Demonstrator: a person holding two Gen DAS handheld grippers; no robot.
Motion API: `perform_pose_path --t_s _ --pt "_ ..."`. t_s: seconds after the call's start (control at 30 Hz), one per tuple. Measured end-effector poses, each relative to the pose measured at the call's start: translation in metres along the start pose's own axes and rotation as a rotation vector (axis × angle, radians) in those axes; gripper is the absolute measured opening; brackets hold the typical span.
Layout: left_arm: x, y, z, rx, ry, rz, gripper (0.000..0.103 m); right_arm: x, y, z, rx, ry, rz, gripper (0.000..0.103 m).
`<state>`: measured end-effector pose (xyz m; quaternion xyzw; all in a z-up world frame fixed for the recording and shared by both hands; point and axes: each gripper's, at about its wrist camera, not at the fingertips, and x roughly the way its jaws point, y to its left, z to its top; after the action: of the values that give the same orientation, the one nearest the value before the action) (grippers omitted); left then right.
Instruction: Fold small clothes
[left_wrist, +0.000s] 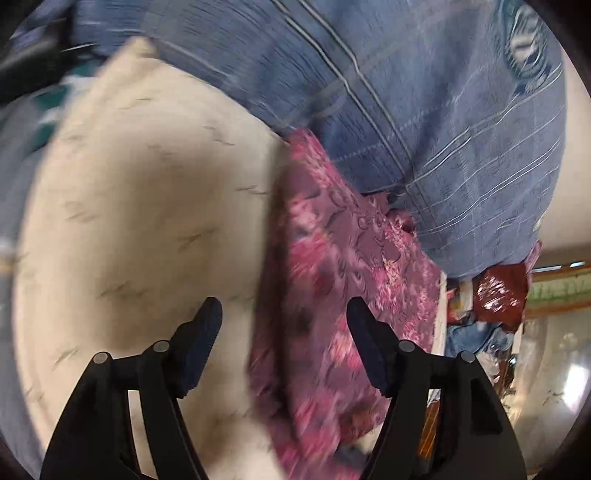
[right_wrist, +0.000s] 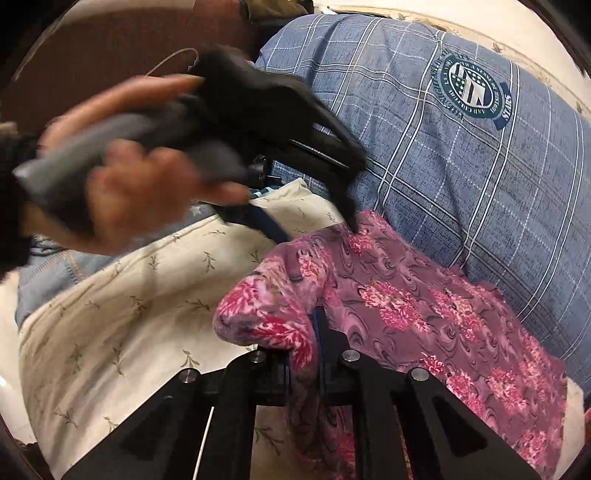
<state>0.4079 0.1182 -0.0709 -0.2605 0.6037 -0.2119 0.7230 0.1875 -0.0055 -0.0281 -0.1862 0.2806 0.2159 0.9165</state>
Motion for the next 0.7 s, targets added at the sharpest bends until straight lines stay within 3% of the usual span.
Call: perform_pose_path --t_s 0.13,0.17,0.23,0.27,0.47,0.7 --pt "0.027 -0.023 0.010 0.065 0.032 0.013 0.068 0.005 -0.005 -0.003 0.026 -0.003 0.043 0.009" --pt "0.030 -0.031 0.010 0.107 0.033 0.038 0.061 0.005 -0.007 -0.004 0.036 -0.008 0.052 0.009" --pt "0.037 -0.043 0.009 0.173 0.042 0.121 0.021 0.006 -0.011 -0.006 0.056 -0.008 0.073 0.009" --pt "0.041 -0.047 0.007 0.190 0.057 0.133 0.018 0.005 -0.013 -0.007 0.069 -0.012 0.081 0.009" --pt "0.024 -0.065 -0.003 0.200 -0.032 0.164 0.012 -0.003 -0.034 -0.012 0.169 -0.035 0.114 0.009" --pt "0.001 -0.126 -0.024 0.269 -0.098 0.139 0.012 -0.053 -0.066 -0.021 0.272 -0.087 0.137 0.008"
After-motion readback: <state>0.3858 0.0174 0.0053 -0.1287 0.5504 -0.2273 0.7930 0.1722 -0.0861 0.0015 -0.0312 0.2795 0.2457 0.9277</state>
